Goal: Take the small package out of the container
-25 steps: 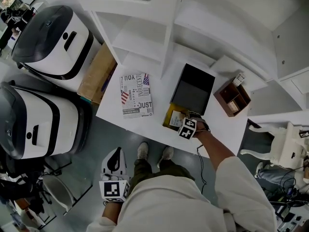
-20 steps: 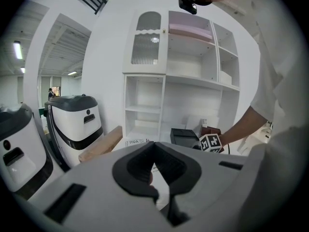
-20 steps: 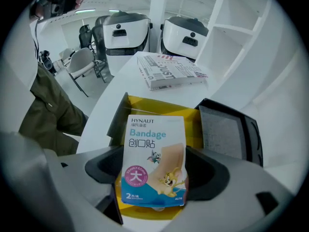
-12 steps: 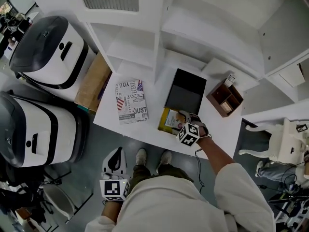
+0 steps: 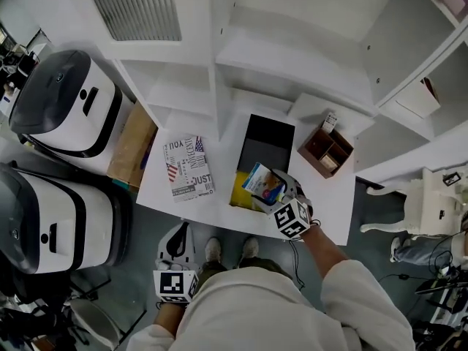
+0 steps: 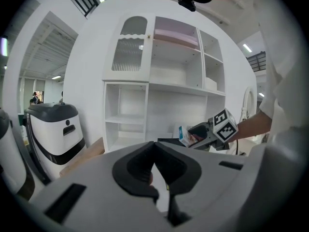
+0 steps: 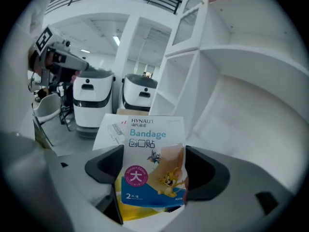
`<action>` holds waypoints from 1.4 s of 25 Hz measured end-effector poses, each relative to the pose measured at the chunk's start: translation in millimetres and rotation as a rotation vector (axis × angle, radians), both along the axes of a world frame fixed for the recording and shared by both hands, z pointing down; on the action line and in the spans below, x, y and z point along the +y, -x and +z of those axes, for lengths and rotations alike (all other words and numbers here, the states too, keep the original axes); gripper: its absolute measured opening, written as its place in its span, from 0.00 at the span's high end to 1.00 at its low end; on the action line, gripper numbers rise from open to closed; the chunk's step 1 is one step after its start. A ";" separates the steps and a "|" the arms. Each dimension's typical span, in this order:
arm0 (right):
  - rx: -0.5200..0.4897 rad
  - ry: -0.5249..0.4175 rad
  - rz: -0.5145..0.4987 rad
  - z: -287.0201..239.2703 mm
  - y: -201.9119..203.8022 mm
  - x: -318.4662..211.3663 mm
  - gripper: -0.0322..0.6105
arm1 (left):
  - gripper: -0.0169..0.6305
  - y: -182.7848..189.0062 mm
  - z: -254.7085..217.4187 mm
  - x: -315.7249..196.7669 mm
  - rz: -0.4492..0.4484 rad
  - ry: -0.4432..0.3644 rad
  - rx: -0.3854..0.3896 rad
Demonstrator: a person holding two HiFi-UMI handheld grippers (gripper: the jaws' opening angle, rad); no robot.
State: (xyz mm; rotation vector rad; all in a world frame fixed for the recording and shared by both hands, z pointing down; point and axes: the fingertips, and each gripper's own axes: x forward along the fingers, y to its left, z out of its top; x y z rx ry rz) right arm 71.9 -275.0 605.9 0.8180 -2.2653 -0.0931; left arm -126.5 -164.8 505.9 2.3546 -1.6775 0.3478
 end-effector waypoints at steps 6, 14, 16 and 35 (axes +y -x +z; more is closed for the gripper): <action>-0.157 -0.137 0.099 -65.9 -10.0 5.8 0.30 | 0.96 -10.1 -5.8 -4.4 0.037 -0.011 0.000; -0.356 -0.271 0.200 -144.1 -13.5 30.6 0.30 | 0.96 -21.9 -14.3 -5.6 0.083 -0.033 -0.011; -0.395 -0.286 0.240 -158.1 -18.0 36.9 0.30 | 0.96 -25.2 -16.4 -6.3 0.095 -0.038 -0.017; -0.557 -0.585 0.310 -252.7 -40.7 79.9 0.30 | 0.96 -47.5 -29.7 -2.7 0.182 -0.063 -0.038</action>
